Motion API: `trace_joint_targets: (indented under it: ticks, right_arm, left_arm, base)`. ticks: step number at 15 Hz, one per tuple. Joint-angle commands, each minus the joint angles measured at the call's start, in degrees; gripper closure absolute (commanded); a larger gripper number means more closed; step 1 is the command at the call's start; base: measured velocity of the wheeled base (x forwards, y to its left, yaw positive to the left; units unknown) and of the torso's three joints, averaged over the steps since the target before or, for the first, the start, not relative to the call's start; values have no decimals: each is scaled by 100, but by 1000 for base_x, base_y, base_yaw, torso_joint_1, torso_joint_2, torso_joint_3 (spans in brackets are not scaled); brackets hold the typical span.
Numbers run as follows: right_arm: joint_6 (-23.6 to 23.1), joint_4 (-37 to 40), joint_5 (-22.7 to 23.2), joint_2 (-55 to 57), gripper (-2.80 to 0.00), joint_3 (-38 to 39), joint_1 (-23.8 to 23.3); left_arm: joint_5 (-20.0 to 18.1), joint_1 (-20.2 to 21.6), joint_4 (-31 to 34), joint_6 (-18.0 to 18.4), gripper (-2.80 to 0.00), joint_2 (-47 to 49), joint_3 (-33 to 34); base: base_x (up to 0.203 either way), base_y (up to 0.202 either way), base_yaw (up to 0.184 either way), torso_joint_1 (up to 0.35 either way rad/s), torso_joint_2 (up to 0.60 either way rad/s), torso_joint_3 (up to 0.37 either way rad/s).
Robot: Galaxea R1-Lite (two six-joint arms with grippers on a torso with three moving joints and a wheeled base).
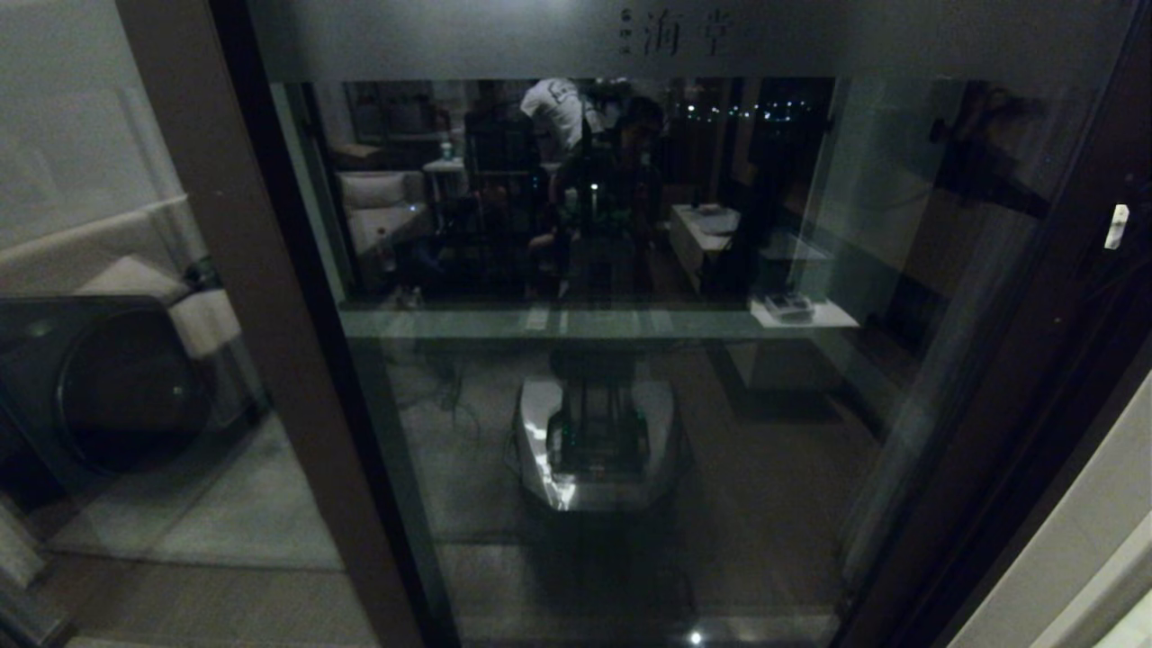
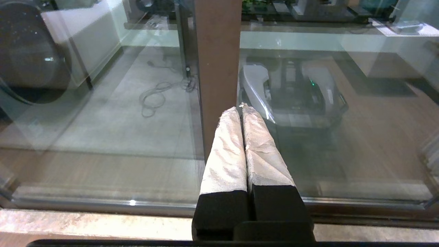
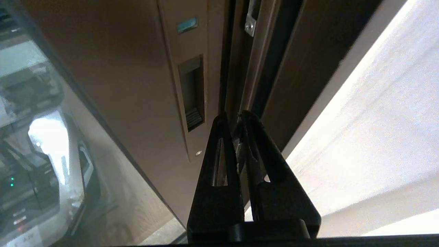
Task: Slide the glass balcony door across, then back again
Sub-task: Close the slid door
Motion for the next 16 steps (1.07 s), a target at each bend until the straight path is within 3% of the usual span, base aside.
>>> trace_joint_targets:
  ticks: [1, 16]
  right_arm:
    - [8, -33, -2, 153, 0, -19, 5]
    - [8, -740, 185, 734, 0, -77, 46]
  left_arm:
    - [2, 1, 1, 2, 0, -1, -1]
    - [2, 1, 1, 2, 0, -1, -1]
  base:
    - [0, 0, 0, 0, 0, 0]
    - [0, 0, 0, 0, 0, 0]
